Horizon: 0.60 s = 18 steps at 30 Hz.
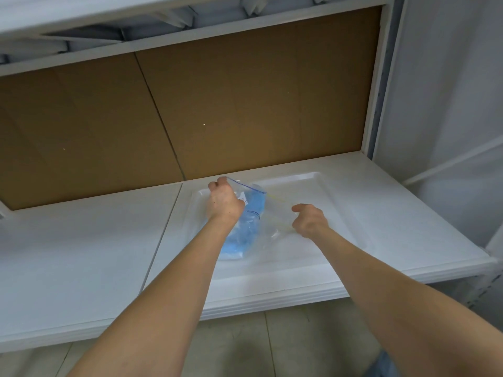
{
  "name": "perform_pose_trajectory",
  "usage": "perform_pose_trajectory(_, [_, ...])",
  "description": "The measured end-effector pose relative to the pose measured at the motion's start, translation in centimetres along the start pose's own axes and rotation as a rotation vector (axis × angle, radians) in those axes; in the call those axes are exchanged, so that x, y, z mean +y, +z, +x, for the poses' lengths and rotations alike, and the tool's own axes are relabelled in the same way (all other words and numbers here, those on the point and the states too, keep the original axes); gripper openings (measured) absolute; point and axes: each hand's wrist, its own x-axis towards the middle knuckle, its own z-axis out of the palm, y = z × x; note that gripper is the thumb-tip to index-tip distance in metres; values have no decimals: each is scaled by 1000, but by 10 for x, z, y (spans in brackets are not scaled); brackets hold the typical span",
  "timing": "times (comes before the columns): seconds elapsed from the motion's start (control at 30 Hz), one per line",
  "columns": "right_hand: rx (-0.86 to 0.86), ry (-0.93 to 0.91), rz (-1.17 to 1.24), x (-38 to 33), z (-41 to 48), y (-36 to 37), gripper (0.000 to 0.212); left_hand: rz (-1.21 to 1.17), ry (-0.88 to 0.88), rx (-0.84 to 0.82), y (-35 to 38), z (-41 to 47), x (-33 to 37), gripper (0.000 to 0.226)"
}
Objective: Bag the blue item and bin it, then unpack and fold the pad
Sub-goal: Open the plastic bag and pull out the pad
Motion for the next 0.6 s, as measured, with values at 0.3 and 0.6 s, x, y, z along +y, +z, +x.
perform_pose_trajectory(0.3, [119,-19,-154,-16,0,-11,13,-278,85,-119,1,7,3,56])
perform_pose_trajectory(0.6, [-124,17,269,-49,9,10,13,-605,156,-397,-4,-3,12,42])
